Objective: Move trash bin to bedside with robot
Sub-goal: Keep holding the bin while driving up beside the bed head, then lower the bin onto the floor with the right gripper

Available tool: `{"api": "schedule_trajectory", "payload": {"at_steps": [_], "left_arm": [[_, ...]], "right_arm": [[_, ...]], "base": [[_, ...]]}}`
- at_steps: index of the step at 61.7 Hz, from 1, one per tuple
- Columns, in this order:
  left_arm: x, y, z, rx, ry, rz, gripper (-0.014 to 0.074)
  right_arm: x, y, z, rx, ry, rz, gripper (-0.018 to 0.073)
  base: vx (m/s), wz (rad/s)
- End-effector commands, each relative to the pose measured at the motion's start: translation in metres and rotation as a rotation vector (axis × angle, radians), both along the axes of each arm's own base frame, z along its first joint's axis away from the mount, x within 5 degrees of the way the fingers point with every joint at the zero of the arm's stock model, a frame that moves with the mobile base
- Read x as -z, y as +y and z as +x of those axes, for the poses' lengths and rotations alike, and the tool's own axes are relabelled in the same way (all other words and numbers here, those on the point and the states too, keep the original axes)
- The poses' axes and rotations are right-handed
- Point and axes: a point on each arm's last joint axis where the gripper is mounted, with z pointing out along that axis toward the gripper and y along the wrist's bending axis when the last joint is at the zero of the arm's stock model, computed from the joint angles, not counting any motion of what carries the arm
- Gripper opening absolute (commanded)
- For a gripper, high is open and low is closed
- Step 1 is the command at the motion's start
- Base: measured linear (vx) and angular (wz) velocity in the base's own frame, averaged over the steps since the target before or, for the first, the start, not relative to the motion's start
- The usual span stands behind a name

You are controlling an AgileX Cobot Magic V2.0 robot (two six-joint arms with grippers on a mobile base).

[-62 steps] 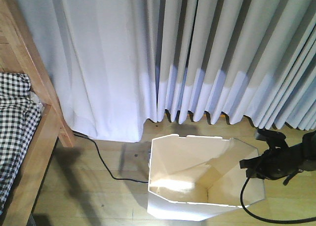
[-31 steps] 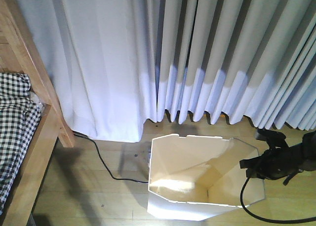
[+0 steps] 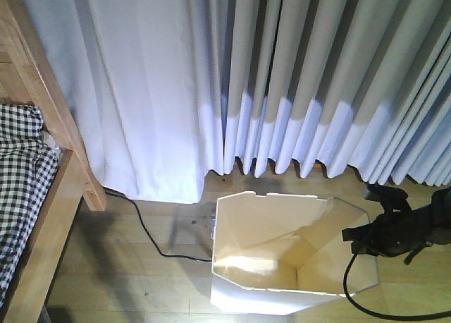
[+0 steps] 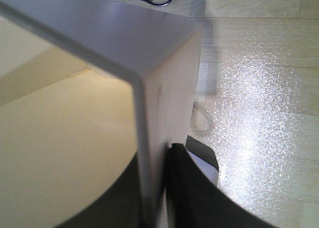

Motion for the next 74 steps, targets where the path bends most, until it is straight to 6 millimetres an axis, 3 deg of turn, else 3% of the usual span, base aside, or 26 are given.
{"api": "schedule_trajectory", "payload": {"at_steps": [1, 15, 30, 74], "left_arm": [[-0.001, 0.000, 0.001, 0.000, -0.065, -0.007, -0.0006], [-0.001, 0.000, 0.001, 0.000, -0.065, -0.007, -0.0006], [-0.001, 0.000, 0.001, 0.000, -0.065, -0.007, -0.0006], [-0.001, 0.000, 0.001, 0.000, -0.065, -0.007, -0.0006]], "right_arm": [[-0.024, 0.008, 0.014, -0.007, -0.119, 0.121, -0.0005], [-0.017, -0.009, 0.023, 0.052, -0.080, -0.040, -0.0005], [-0.001, -0.014, 0.042, 0.020, -0.083, -0.053, -0.0002], [0.111, -0.020, 0.100, -0.058, 0.009, 0.078, 0.0012]], "base": [[0.00, 0.00], [0.00, 0.00], [0.00, 0.00], [0.00, 0.00]]}}
